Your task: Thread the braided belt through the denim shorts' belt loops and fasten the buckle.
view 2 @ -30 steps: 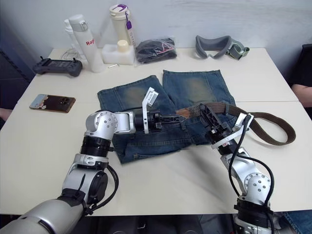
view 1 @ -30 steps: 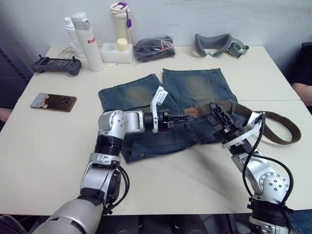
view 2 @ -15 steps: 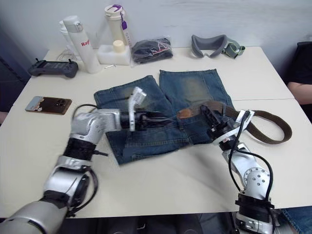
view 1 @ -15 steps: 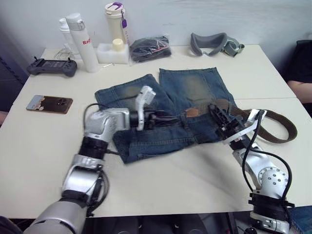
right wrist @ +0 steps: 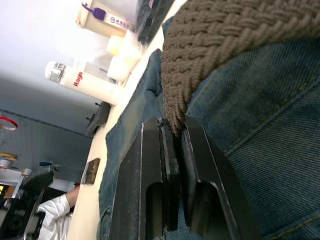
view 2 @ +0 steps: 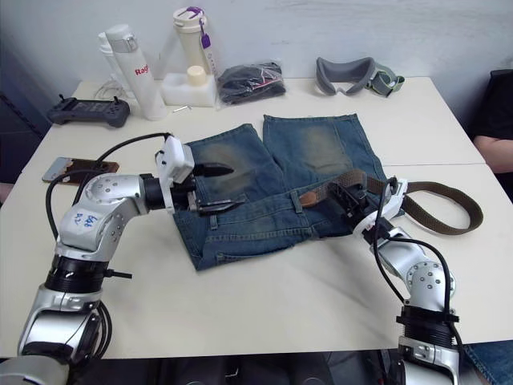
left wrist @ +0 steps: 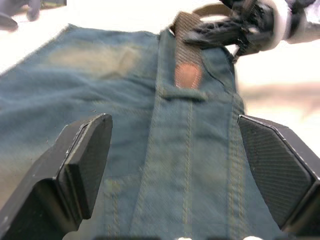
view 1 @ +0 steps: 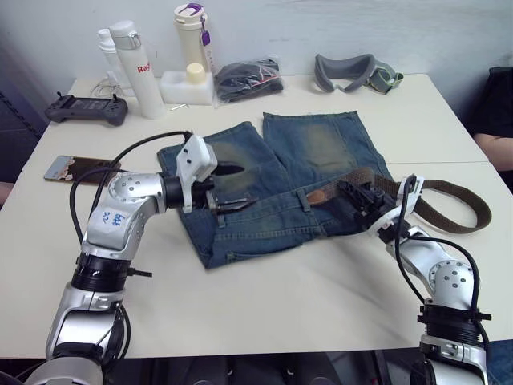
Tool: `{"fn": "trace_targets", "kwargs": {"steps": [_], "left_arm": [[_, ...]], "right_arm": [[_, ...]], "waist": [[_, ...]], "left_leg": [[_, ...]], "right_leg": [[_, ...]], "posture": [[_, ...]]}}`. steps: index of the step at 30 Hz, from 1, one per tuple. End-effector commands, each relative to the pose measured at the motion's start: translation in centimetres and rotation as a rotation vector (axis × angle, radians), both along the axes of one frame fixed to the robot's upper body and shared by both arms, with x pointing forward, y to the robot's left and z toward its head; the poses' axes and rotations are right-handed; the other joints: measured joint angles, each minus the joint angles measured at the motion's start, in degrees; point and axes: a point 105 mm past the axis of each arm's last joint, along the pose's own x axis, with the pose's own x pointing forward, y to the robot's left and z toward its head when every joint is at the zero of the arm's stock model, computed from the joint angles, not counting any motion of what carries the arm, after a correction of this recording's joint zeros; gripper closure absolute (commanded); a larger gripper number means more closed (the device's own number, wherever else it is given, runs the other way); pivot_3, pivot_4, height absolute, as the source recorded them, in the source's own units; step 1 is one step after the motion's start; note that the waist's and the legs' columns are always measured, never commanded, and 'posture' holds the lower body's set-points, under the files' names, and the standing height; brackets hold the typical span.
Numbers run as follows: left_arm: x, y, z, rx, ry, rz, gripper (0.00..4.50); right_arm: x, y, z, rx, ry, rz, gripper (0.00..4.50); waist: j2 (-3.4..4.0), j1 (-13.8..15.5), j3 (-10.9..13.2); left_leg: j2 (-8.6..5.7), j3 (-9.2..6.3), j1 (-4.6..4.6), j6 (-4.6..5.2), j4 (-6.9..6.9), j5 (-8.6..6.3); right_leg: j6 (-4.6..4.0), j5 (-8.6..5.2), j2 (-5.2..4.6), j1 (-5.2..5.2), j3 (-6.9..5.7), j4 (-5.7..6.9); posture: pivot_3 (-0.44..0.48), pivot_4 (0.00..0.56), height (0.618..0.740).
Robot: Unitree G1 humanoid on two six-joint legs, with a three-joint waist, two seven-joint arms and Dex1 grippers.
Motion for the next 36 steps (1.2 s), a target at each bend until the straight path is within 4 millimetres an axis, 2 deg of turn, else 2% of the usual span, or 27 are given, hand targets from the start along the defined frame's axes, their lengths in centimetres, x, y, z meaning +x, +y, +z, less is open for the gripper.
{"fn": "trace_targets", "kwargs": {"steps": [1,8,15,21,24,28,31,36], "left_arm": [[-1.0,0.6,0.3,-0.002,-0.013,0.020,0.12],[-1.5,1.4,-0.3,-0.011,0.027,0.069,0.12],[-1.6,1.0,-1.6,0.018,0.075,0.093,0.12],[-1.3,0.3,-1.9,0.016,0.077,0.089,0.12],[-1.2,-0.4,-1.9,0.012,0.077,0.069,0.00],[-1.2,-1.0,-1.9,0.015,0.074,0.049,0.00],[-1.2,-1.2,-1.8,0.024,0.058,0.025,0.00],[-0.9,-1.5,-1.6,0.034,0.002,0.011,0.00]], "right_arm": [[-0.1,0.7,1.1,0.064,-0.034,0.050,4.50],[0.0,3.0,0.2,0.068,0.009,0.128,4.50],[-0.2,8.0,-1.0,0.015,0.062,0.218,4.50],[-0.9,10.1,-2.2,-0.052,0.090,0.251,4.50],[-1.2,10.1,-1.4,-0.010,0.070,0.268,3.37],[-1.8,9.2,-0.5,-0.049,0.034,0.277,1.43],[-2.9,7.5,0.4,-0.258,-0.031,0.307,0.04],[-5.4,6.1,1.7,-0.639,-0.163,0.436,0.04]], "waist": [[0.00,0.0,0.0],[0.00,0.0,0.0],[0.00,-0.7,0.0],[-0.01,-0.9,0.0],[-0.01,-0.9,0.0],[-0.01,-0.8,0.0],[-0.01,-0.6,0.0],[-0.01,0.1,0.0]], "left_leg": [[0.00,-0.01,0.00,0.00,0.00,0.00],[0.01,-0.02,-0.01,0.01,0.01,0.00],[0.08,-0.02,0.02,-0.01,-0.05,0.00],[0.08,-0.02,0.02,-0.02,-0.06,-0.01],[0.08,-0.02,0.02,-0.03,-0.07,-0.01],[0.08,-0.02,0.02,-0.04,-0.07,-0.01],[0.06,-0.01,0.01,-0.03,-0.07,-0.02],[-0.01,-0.03,0.00,0.01,-0.02,-0.04]], "right_leg": [[0.00,0.00,0.01,0.00,0.00,0.01],[0.00,0.00,0.02,0.00,-0.05,0.01],[0.00,0.00,0.11,-0.01,-0.06,0.07],[-0.01,0.00,0.10,-0.02,-0.08,0.08],[-0.01,-0.01,0.10,-0.02,-0.08,0.08],[-0.01,-0.01,0.09,-0.02,-0.09,0.08],[-0.02,-0.01,0.07,-0.02,-0.08,0.07],[-0.03,-0.02,-0.03,0.00,-0.05,-0.10]], "posture": [[0.000,0.150,0.735],[0.000,0.150,0.735],[0.000,0.150,0.735],[0.000,0.150,0.735],[0.000,0.150,0.735],[0.000,0.150,0.735],[0.000,0.150,0.735],[0.000,0.150,0.735]]}}
